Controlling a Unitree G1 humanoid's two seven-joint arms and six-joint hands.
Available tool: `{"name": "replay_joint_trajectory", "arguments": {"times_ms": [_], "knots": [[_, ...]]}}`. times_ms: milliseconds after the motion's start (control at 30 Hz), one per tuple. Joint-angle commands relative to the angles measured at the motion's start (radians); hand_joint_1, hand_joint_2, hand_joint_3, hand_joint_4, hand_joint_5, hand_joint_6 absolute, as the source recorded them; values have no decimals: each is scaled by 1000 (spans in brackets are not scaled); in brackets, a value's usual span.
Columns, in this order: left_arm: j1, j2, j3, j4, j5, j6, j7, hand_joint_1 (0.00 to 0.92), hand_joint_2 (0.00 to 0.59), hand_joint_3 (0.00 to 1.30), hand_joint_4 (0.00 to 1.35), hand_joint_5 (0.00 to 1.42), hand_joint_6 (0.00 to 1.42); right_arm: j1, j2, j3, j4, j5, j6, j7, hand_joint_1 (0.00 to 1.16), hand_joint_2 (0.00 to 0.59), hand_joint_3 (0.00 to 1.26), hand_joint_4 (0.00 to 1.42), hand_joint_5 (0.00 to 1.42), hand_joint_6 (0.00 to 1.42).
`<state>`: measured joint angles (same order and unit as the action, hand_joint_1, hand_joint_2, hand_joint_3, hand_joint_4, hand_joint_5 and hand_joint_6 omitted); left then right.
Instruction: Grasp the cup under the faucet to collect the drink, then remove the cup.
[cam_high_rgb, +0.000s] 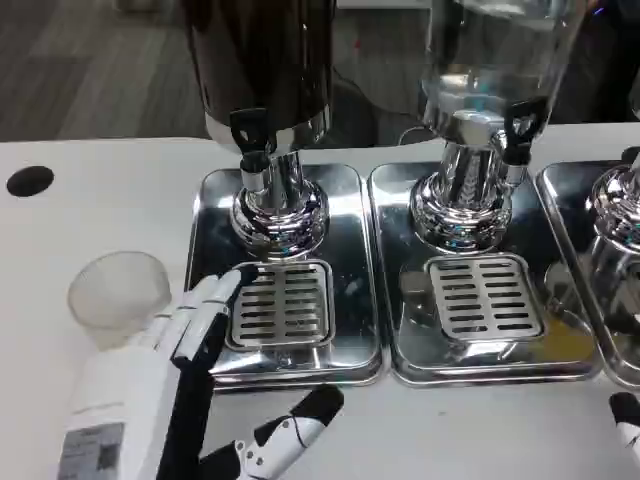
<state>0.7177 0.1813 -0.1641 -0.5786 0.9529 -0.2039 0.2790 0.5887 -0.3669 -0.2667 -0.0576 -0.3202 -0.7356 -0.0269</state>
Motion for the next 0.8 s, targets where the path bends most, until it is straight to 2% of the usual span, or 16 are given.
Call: {"name": "replay_joint_trajectory", "arguments": {"times_ms": [33, 800], "knots": [[3, 4, -3, 6, 5, 8, -6, 0, 98, 184, 133, 192, 339, -2, -10, -9, -10, 10, 4, 7, 623, 397, 276, 206, 143, 0], [-4, 5, -10, 5, 8, 11, -5, 0, 100, 186, 133, 192, 324, 5, 0, -5, -15, 15, -3, 11, 621, 397, 284, 210, 143, 0]]}}
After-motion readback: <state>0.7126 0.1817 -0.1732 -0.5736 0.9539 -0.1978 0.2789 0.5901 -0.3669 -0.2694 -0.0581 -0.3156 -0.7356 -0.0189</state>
